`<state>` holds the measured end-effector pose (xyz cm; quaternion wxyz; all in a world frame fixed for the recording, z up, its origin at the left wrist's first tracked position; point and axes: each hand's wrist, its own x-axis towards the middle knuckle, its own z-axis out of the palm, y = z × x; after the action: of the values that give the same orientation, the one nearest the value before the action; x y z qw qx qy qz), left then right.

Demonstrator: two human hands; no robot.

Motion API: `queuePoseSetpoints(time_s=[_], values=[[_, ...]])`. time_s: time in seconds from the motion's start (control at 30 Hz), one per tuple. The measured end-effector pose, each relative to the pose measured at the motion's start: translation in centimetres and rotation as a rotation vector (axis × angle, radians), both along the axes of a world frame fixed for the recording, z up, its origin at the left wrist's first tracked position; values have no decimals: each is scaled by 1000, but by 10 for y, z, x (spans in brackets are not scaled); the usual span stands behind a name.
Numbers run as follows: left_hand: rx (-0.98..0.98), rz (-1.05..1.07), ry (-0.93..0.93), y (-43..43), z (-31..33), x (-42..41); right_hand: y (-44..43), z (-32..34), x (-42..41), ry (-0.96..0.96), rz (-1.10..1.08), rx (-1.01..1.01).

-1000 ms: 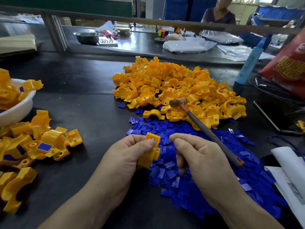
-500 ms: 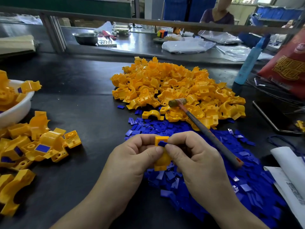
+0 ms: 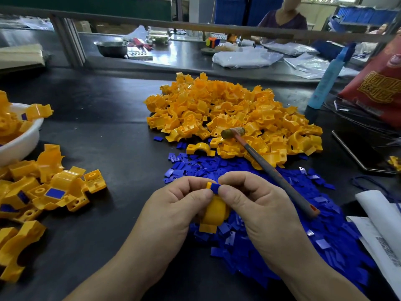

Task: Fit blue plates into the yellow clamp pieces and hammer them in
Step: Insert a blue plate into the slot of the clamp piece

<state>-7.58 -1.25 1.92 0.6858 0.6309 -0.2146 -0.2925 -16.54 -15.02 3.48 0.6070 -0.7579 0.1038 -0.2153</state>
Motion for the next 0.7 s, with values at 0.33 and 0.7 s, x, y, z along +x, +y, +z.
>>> queuePoseSetpoints(time_s=[0.33,0.7], values=[[32,-15,-31,1,-6,2,0,0,-1,3,36,25],[37,-23,-99,1,-4,0,1,0,-1,21,21,23]])
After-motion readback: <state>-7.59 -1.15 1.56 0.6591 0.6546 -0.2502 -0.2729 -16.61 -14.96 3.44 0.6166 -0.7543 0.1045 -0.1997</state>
